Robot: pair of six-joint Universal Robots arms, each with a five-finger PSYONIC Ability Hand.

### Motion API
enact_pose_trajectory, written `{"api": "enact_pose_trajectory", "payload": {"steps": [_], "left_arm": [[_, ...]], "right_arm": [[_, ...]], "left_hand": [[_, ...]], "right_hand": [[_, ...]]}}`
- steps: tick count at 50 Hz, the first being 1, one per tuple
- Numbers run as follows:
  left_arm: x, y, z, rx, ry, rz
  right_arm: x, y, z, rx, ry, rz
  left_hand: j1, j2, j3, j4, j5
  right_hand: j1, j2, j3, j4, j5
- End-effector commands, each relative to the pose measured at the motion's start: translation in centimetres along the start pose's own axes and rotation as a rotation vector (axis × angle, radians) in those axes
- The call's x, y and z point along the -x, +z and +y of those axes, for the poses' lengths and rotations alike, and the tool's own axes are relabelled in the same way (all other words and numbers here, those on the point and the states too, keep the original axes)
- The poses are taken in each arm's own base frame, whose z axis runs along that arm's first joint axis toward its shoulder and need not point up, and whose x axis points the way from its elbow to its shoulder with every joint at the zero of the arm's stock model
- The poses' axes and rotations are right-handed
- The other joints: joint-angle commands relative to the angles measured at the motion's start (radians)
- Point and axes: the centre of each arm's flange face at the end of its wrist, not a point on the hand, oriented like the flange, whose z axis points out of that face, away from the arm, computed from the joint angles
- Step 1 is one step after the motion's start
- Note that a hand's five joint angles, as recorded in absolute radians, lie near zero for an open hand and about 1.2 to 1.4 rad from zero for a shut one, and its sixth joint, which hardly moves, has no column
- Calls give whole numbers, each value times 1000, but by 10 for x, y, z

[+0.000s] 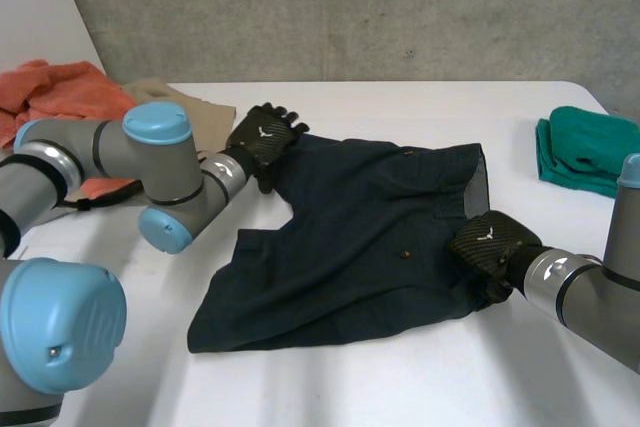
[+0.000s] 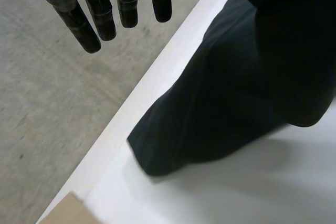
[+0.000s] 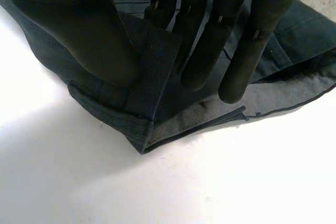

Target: Fold the laundry.

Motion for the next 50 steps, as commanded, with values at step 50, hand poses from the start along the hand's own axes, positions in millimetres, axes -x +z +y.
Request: {"api": "enact_pose_trajectory", "payload": {"steps": [50], "left_arm": [[51, -97, -117, -96, 92, -386]], "right_arm": [[-3, -13, -7, -4, 191, 66]], "left_hand": [[-23, -32, -38, -30, -50]], "right_hand": [[288, 226, 207, 201, 237]]}}
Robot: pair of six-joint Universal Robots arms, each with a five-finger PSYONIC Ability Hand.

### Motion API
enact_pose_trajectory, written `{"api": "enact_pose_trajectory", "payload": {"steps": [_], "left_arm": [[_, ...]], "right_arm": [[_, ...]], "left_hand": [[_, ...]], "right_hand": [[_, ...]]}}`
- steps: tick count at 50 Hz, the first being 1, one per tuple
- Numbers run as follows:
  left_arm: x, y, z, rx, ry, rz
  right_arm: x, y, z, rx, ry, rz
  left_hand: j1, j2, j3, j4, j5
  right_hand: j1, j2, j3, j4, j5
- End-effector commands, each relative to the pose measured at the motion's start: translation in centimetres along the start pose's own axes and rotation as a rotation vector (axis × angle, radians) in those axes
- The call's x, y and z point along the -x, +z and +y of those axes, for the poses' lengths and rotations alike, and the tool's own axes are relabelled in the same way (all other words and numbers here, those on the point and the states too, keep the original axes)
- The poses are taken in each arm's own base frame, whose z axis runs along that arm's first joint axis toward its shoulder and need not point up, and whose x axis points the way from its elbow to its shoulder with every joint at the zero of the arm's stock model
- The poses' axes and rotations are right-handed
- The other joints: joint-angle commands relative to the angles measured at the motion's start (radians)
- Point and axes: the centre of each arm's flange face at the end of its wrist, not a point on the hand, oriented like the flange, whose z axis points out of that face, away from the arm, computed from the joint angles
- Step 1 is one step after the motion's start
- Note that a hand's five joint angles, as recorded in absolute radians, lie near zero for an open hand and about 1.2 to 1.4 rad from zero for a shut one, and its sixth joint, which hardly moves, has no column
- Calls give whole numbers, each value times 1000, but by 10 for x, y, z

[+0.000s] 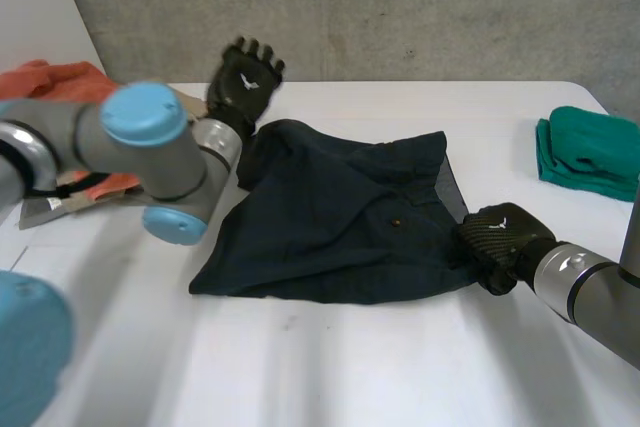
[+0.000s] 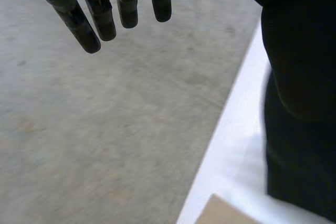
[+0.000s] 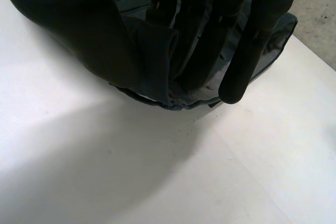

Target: Fold the laundry.

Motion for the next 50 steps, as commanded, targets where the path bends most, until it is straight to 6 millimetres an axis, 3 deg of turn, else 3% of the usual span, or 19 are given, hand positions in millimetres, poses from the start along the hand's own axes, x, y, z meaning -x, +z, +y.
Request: {"api": "enact_pose_trajectory", "payload": {"steps": [1, 5, 6, 9, 13, 16, 20, 33, 37, 38, 41, 48, 50], "left_arm": [[50, -58, -44, 18, -164, -35], [57, -97, -46, 69, -269, 15], [54, -114, -40, 120, -302, 53], [48, -136, -25, 208, -346, 107], [25, -175, 5, 380, -390, 216], [14, -187, 15, 420, -397, 249], [3, -185, 31, 413, -406, 264], [-22, -181, 46, 451, -413, 327], [-28, -180, 51, 464, -407, 338], [-29, -180, 52, 462, -401, 341], [-29, -178, 49, 446, -386, 339], [-21, -179, 33, 407, -377, 334], [-6, -176, 16, 358, -370, 304]], "right_arm": [[2, 1, 2, 22, 10, 23], [3, 1, 2, 27, 8, 26], [4, 1, 2, 25, 11, 24], [5, 1, 2, 28, 11, 19], [7, 0, 2, 30, 10, 12], [8, 0, 2, 31, 9, 10], [10, 0, 2, 36, 8, 6], [13, -1, 5, 44, 7, -5], [13, -1, 5, 46, 6, -4], [13, -1, 5, 46, 6, -4], [15, -2, 6, 49, 7, -13], [17, -10, 1, 61, 8, -29], [13, -21, -12, 40, -1, -21]], "left_hand": [[-15, -29, -36, -27, -51], [47, 33, 26, 35, 11], [126, 112, 105, 114, 89], [165, 151, 144, 153, 128], [253, 239, 232, 241, 216], [241, 227, 220, 229, 205], [247, 233, 226, 235, 211], [364, 350, 343, 352, 328], [578, 564, 557, 566, 542], [785, 771, 764, 773, 749], [1205, 1191, 1184, 1193, 1169], [1207, 1193, 1186, 1195, 1170], [1207, 1193, 1186, 1195, 1170]], "right_hand": [[288, 226, 207, 200, 228], [288, 226, 207, 200, 228], [288, 226, 207, 200, 228], [288, 226, 207, 200, 228], [288, 226, 207, 200, 228], [288, 226, 207, 200, 228], [288, 226, 207, 200, 228], [288, 226, 207, 200, 228], [288, 226, 207, 200, 228], [288, 226, 207, 200, 228], [288, 226, 207, 200, 228], [288, 226, 207, 200, 228], [288, 226, 207, 200, 228]]}}
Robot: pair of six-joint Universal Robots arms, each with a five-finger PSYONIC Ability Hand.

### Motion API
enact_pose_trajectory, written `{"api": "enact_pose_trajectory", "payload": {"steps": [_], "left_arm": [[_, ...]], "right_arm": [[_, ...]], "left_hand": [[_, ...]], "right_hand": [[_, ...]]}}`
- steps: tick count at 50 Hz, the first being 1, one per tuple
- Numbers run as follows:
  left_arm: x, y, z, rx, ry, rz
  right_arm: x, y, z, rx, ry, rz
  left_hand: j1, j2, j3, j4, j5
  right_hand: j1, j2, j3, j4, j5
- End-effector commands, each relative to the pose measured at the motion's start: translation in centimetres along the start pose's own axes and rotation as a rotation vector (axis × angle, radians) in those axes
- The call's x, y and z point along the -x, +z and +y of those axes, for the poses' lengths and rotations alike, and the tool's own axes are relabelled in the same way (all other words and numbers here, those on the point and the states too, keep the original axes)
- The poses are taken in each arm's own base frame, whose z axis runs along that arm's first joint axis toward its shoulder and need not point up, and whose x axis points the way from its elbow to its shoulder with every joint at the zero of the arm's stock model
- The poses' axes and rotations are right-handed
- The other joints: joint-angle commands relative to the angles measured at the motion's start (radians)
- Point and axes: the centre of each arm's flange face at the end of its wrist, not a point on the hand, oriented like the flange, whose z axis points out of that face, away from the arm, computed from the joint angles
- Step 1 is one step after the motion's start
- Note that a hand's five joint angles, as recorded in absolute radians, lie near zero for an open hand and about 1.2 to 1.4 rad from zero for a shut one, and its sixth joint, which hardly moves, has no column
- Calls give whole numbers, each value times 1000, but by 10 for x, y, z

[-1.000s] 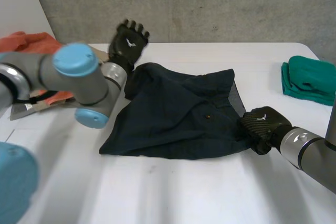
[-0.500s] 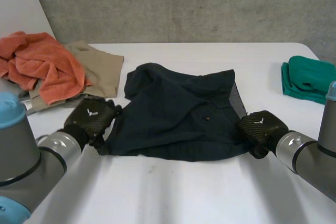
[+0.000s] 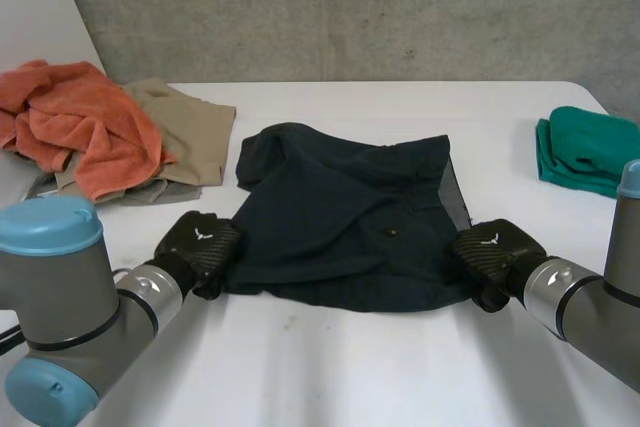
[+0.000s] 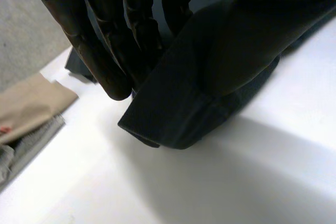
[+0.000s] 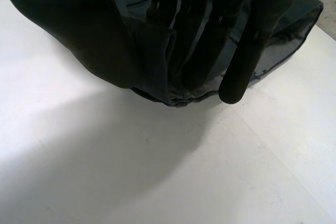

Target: Fold the laundry.

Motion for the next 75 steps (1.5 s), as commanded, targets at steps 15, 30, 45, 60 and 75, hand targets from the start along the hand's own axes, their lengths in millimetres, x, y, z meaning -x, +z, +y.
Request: {"api": "enact_pose_trajectory", "payload": {"steps": [15, 30, 45, 60, 75], "left_arm": [[118, -141, -271, -921, -148, -322], [155, 0, -234, -700, -261, -315], [151, 151, -138, -618, -237, -403], [93, 39, -149, -357, -182, -366], [-39, -80, -41, 1, -92, 48]], "right_arm": [[-96, -151, -202, -714, 130, 348], [-122, -85, -198, -748, 415, 313], [-93, 70, -146, -705, 325, 494], [-74, 18, -100, -169, 165, 195], [-47, -1, -8, 1, -99, 21]], "left_hand": [[230, 202, 211, 204, 230], [230, 202, 211, 204, 230], [-655, -682, -674, -681, -655], [-992, -1019, -1011, -1018, -992], [-668, -695, -687, -694, -668]], "right_hand": [[288, 226, 207, 198, 228], [288, 226, 207, 198, 228], [-891, -952, -971, -980, -950], [-934, -996, -1015, -1024, -994], [-476, -538, -557, -566, -536]]}}
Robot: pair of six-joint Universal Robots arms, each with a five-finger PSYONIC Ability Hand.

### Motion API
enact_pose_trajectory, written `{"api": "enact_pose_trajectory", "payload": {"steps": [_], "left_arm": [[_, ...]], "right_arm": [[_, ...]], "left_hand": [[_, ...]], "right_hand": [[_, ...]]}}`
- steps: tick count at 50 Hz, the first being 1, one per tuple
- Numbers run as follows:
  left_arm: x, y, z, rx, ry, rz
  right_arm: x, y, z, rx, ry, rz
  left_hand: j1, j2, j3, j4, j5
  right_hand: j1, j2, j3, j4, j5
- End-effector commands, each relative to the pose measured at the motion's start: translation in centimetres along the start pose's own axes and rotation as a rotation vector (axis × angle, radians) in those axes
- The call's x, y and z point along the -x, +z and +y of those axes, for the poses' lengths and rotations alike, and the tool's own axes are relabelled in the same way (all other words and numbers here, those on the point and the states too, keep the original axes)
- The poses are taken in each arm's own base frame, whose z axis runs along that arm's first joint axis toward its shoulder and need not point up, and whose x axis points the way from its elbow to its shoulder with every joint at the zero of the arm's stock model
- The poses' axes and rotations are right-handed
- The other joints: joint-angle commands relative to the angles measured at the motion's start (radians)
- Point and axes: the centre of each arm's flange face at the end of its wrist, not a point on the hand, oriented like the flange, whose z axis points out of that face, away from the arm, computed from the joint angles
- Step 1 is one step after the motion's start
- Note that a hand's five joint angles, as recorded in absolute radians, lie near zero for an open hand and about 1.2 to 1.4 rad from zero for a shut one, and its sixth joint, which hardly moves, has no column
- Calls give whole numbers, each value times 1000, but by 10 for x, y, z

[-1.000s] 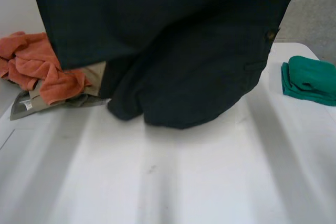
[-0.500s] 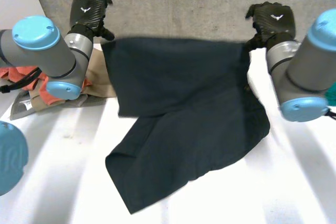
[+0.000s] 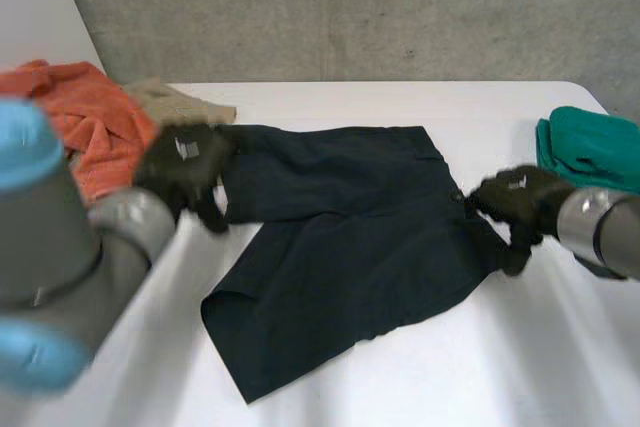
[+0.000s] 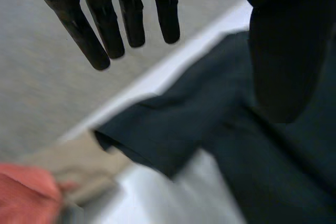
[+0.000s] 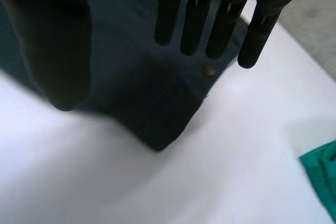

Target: Fold the laundry.

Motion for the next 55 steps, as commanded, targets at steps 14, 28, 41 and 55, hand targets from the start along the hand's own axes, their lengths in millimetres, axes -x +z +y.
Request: {"api": "enact_pose_trajectory", "payload": {"steps": [14, 28, 41, 55], "left_arm": [[-70, -55, 76, 247, -52, 250], [-84, -51, 89, 267, -4, 248], [-76, -67, 87, 327, 140, 251], [-60, -110, 69, 507, 214, 369]], "right_arm": [[20, 34, 59, -160, 20, 48], [20, 46, 63, -197, 35, 79], [19, 1, 53, -25, 18, 1], [38, -63, 47, 227, -182, -327]], "left_hand": [[73, 84, 91, 85, 85], [820, 832, 838, 832, 832], [1000, 1012, 1018, 1012, 1012], [1000, 1012, 1018, 1012, 1012]], "right_hand": [[130, 131, 130, 130, 125], [862, 863, 862, 861, 856], [862, 863, 862, 861, 856], [862, 863, 862, 861, 856]]}}
